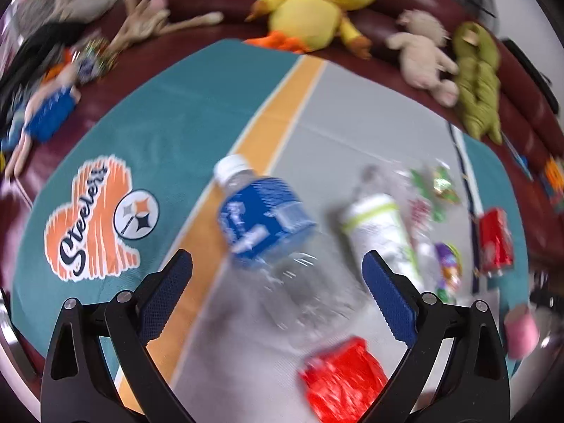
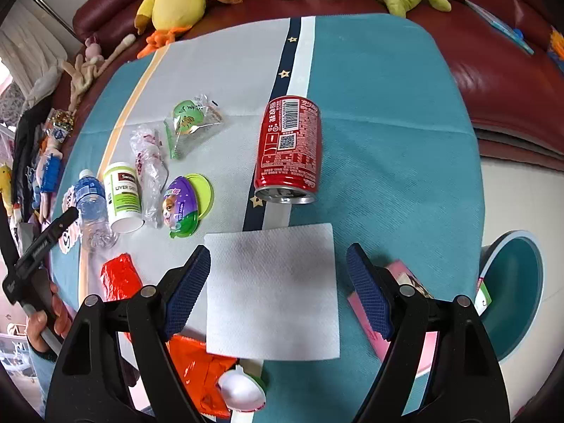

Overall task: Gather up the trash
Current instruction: 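Grasp the clear water bottle with the left tool while the right tool grasps the red cola can, then carry the water bottle and cola can with both tools over the teal bin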

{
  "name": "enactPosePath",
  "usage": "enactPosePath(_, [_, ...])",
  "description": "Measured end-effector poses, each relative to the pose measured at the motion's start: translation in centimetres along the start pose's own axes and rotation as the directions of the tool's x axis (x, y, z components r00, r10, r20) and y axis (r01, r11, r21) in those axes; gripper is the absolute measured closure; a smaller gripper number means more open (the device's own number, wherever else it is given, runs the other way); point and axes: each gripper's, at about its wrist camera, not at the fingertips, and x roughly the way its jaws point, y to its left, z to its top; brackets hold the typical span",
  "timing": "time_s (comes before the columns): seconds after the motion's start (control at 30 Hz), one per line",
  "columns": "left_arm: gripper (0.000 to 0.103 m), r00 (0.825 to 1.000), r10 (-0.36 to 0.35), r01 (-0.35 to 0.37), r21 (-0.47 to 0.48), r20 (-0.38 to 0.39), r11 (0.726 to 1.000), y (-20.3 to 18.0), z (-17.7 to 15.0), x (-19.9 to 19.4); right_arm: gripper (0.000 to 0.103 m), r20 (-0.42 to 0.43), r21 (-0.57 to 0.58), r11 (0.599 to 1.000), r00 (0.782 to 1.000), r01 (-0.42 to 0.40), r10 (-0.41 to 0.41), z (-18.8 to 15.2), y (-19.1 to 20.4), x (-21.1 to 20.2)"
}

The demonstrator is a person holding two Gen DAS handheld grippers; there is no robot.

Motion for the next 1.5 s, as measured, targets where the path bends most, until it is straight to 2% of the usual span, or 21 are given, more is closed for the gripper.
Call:
enactPosePath(0.13, [0.006, 0.999, -0.005, 0.003, -0.046, -0.041, 0.999, 0.6, 0.6, 2.5, 0.027, -0.014, 0.003, 1.0, 1.0, 0.016, -0.016, 1.2, 0.2, 1.1])
enactPosePath(0.3, [0.008, 0.998, -0.04, 0.038, -0.028, -0.058, 0.999, 0.1, 0.3, 4.1, 0.027, -0.018, 0.008, 0.999, 0.999, 0.036, -0.036, 3.3, 0.1, 2.2])
enactPosePath(0.37, [0.033, 0.996, -0.062, 0.062, -0.007, -0.058, 0.998, -0.4, 0.0, 4.6, 0.027, -0.018, 0.01, 0.999, 0.999, 0.038, -0.038, 4.2, 0.0, 2.7])
enactPosePath(0.5, [0.033, 0.998, -0.046, 0.048, 0.045, -0.038, 0.998, -1.3, -0.4, 4.7, 0.027, -0.023, 0.014, 0.999, 0.999, 0.035, -0.035, 6.0, -0.5, 4.1])
enactPosePath(0.83, [0.033, 0.999, -0.026, 0.025, 0.045, 0.022, 0.999, -1.2, 0.2, 2.4, 0.028, -0.066, 0.032, 0.999, 0.998, 0.005, -0.003, 8.2, -1.2, 8.6])
enactPosePath(0.87, [0.033, 0.999, -0.032, 0.03, 0.048, 0.033, 0.998, -1.4, 0.3, 1.8, 0.033, -0.065, 0.033, 0.999, 0.998, 0.003, 0.0, 8.2, -1.3, 8.8])
enactPosePath(0.9, [0.033, 0.999, -0.036, 0.034, 0.052, 0.04, 0.998, -1.6, 0.4, 1.4, 0.044, -0.066, 0.033, 0.999, 0.998, -0.006, 0.008, 8.1, -1.3, 9.1])
enactPosePath(0.93, [0.033, 0.998, -0.039, 0.036, 0.056, 0.048, 0.998, -1.8, 0.5, 1.0, 0.044, -0.061, 0.035, 0.999, 0.998, -0.025, 0.027, 8.0, -1.4, 9.2])
enactPosePath(1.07, [0.033, 0.994, -0.064, 0.057, 0.083, 0.088, 0.995, -3.5, 0.9, -0.8, 0.044, -0.029, 0.019, 0.999, 0.998, -0.05, 0.05, 7.1, -1.2, 8.1])
enactPosePath(1.27, [0.033, 0.984, -0.146, 0.127, 0.173, 0.101, 0.977, -8.4, 0.3, -3.0, 0.044, 0.023, 0.023, 0.995, 0.995, -0.096, 0.096, 6.0, -1.8, 4.4])
enactPosePath(1.5, [0.033, 0.964, -0.257, 0.225, 0.301, 0.073, 0.927, -16.2, -2.0, -4.9, 0.044, 0.099, 0.039, 0.992, 0.988, -0.123, 0.119, 3.5, -4.3, -1.0])
